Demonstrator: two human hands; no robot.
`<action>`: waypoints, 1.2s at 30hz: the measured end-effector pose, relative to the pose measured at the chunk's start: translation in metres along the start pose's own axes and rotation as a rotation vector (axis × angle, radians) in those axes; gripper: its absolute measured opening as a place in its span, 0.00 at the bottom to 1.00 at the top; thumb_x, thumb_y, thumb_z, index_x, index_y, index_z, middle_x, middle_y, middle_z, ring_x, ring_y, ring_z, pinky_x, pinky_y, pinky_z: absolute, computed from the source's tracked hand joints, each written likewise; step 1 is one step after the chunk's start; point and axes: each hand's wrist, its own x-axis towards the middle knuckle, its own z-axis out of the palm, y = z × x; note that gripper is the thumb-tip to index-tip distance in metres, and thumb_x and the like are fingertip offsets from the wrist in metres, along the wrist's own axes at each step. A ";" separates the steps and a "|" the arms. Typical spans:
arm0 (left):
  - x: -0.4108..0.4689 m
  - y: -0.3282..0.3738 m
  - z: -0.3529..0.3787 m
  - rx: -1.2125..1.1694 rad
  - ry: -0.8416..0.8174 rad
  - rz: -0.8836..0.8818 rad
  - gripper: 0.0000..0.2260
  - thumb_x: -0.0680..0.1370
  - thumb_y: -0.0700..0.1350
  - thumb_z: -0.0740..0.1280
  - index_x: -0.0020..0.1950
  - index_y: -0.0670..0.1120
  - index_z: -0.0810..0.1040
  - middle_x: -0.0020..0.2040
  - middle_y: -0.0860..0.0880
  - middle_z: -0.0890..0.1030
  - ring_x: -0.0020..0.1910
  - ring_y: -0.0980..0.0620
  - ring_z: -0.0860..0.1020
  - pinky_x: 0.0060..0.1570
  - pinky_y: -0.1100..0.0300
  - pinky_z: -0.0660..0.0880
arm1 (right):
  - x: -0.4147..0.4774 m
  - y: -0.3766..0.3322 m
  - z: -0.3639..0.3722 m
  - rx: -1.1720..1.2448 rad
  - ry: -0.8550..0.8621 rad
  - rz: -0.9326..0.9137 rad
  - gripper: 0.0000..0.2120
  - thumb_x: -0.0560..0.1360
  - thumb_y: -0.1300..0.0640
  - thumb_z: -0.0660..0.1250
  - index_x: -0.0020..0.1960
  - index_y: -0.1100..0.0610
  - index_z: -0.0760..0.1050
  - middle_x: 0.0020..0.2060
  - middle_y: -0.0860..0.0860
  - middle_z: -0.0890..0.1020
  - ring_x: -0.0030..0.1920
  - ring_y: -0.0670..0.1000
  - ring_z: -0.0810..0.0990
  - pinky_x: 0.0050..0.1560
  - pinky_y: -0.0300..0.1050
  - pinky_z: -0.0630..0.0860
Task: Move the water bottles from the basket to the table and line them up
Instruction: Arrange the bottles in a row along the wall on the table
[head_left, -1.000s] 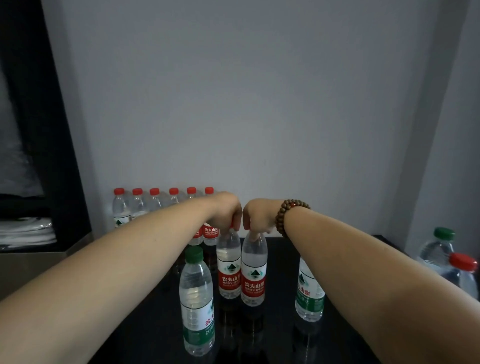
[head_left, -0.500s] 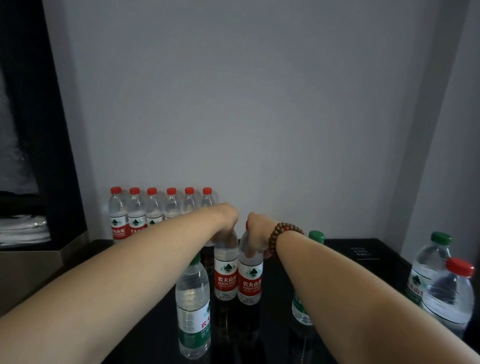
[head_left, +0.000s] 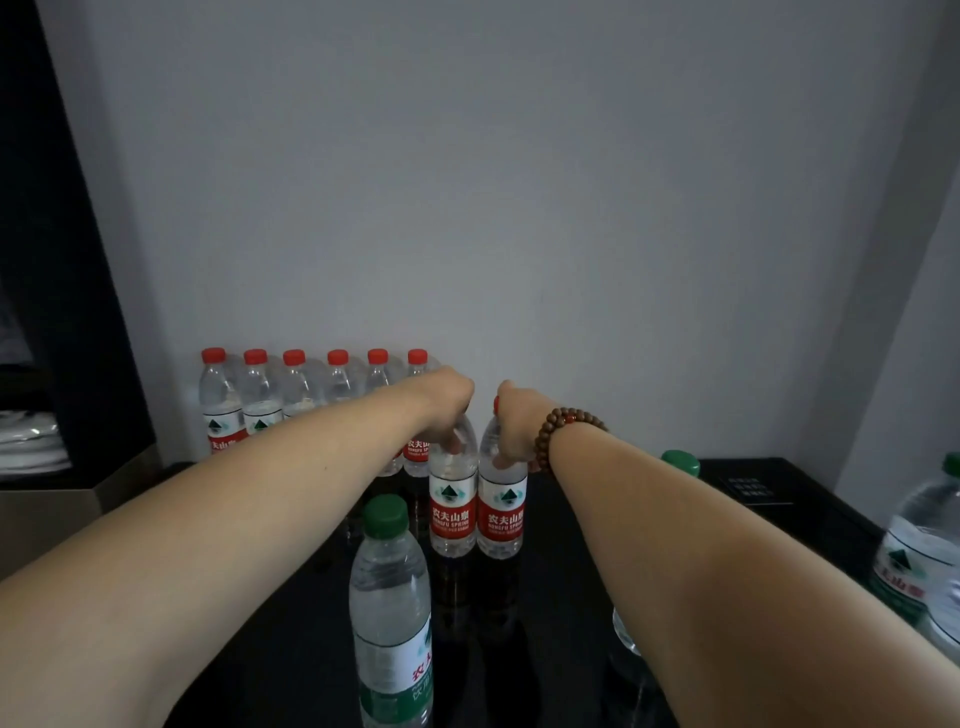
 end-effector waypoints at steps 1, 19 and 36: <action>0.006 -0.004 0.002 0.001 0.011 0.003 0.21 0.74 0.50 0.78 0.61 0.42 0.78 0.54 0.45 0.82 0.50 0.47 0.81 0.50 0.54 0.80 | 0.006 0.000 0.000 -0.003 0.007 -0.002 0.35 0.70 0.57 0.81 0.69 0.61 0.66 0.62 0.57 0.78 0.61 0.58 0.80 0.51 0.47 0.81; 0.121 -0.052 0.029 -0.061 0.121 -0.017 0.25 0.73 0.52 0.79 0.64 0.46 0.73 0.57 0.45 0.78 0.50 0.45 0.75 0.52 0.51 0.77 | 0.133 0.011 0.009 -0.020 0.076 0.074 0.36 0.72 0.60 0.78 0.73 0.61 0.62 0.61 0.61 0.78 0.55 0.60 0.83 0.57 0.56 0.82; 0.164 -0.060 0.042 -0.089 0.184 -0.099 0.22 0.74 0.48 0.78 0.62 0.46 0.72 0.53 0.45 0.76 0.47 0.44 0.75 0.49 0.50 0.78 | 0.174 0.021 0.014 -0.040 0.139 0.020 0.30 0.75 0.62 0.73 0.70 0.61 0.61 0.56 0.60 0.77 0.52 0.59 0.81 0.55 0.55 0.83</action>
